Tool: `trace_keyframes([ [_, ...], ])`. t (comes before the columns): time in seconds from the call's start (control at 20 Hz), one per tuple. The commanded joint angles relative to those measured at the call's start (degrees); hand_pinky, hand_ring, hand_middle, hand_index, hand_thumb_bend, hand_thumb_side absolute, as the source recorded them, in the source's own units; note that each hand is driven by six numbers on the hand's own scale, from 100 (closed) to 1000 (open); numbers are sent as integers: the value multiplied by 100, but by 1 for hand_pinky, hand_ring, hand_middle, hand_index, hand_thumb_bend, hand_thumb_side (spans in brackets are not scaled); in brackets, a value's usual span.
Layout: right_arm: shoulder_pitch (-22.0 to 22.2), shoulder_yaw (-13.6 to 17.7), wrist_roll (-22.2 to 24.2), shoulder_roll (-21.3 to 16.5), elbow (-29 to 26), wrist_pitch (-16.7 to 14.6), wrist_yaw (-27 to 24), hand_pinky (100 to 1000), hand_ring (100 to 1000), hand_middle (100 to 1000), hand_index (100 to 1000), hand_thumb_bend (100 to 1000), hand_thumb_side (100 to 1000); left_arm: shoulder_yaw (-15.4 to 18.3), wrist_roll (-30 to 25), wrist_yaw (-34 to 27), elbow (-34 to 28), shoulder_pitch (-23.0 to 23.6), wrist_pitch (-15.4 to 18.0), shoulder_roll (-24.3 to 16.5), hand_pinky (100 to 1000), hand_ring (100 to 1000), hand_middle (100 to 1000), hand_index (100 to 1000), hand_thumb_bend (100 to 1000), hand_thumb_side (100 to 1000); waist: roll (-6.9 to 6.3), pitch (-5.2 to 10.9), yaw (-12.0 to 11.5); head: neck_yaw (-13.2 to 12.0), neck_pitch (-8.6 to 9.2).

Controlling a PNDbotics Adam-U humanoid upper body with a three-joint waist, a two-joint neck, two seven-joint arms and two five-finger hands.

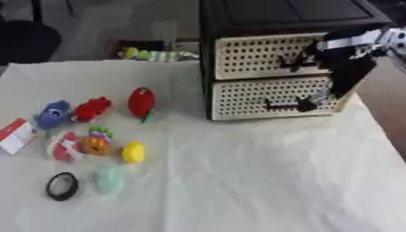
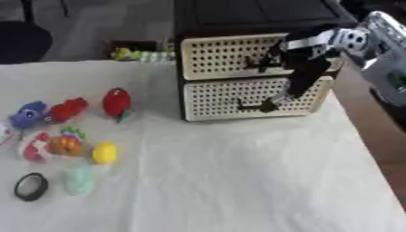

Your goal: Pick up objects from table and place into drawer.

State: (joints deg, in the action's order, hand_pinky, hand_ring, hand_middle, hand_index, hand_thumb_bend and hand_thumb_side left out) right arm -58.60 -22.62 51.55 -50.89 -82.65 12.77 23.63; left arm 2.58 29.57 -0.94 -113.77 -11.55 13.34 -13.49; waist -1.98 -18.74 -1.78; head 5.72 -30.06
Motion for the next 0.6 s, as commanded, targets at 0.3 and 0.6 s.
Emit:
trace_keyframes([
  [0.3, -15, 65, 42, -232, -178, 75, -27, 100, 100, 100, 825, 614, 410, -11, -21, -10, -82, -28, -9, -25, 405, 461, 507, 738, 100, 929, 7, 94, 2, 18, 62],
  [0.6, 55, 96, 42, -320, -356, 97, -81, 100, 100, 100, 829, 611, 417, -15, -31, -12, -82, -29, -13, -23, 404, 461, 507, 738, 100, 930, 20, 93, 4, 26, 62],
])
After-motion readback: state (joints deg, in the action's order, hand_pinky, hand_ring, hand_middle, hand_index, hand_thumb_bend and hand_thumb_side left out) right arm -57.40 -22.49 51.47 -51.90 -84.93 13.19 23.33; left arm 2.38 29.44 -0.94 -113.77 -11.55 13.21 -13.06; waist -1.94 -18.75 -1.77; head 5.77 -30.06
